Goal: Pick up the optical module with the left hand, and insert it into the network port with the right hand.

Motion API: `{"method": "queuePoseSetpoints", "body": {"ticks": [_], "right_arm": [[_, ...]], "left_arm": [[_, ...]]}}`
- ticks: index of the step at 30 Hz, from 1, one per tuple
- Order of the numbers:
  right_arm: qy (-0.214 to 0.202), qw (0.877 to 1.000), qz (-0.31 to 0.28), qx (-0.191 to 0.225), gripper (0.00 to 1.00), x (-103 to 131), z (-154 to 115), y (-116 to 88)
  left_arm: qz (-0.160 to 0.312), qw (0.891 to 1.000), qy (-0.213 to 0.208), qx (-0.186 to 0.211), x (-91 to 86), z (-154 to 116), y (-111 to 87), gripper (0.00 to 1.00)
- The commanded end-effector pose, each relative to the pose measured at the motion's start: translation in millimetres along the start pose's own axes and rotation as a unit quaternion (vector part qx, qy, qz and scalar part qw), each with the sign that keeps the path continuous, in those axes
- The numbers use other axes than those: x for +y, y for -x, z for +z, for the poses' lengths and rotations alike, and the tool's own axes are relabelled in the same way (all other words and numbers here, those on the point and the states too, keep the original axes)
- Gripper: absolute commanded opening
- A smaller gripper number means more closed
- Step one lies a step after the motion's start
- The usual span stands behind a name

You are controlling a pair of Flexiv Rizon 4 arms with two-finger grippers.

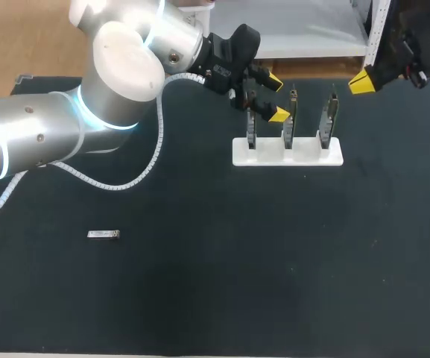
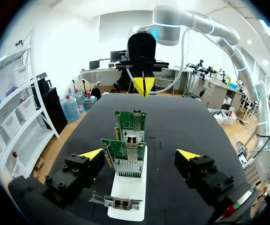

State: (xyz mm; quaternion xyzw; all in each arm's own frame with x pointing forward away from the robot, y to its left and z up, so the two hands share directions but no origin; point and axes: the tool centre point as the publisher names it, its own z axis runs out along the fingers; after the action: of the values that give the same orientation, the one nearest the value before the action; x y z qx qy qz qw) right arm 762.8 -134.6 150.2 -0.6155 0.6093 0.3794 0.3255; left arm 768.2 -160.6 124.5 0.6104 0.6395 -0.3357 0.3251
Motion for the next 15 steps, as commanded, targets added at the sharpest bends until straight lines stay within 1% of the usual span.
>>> {"method": "queuePoseSetpoints", "body": {"ticks": [1,15], "right_arm": [[0.007,1.0,0.0,0.003,0.0,-6.4,-0.1,-1.6],[0.008,1.0,-0.002,0.009,0.0,-11.9,-1.1,-2.5]], "left_arm": [[0.0,1.0,0.0,0.002,0.5,0.2,0.4,1.0],[0.0,1.0,0.0,0.002,0.5,0.2,0.4,1.0]]}}
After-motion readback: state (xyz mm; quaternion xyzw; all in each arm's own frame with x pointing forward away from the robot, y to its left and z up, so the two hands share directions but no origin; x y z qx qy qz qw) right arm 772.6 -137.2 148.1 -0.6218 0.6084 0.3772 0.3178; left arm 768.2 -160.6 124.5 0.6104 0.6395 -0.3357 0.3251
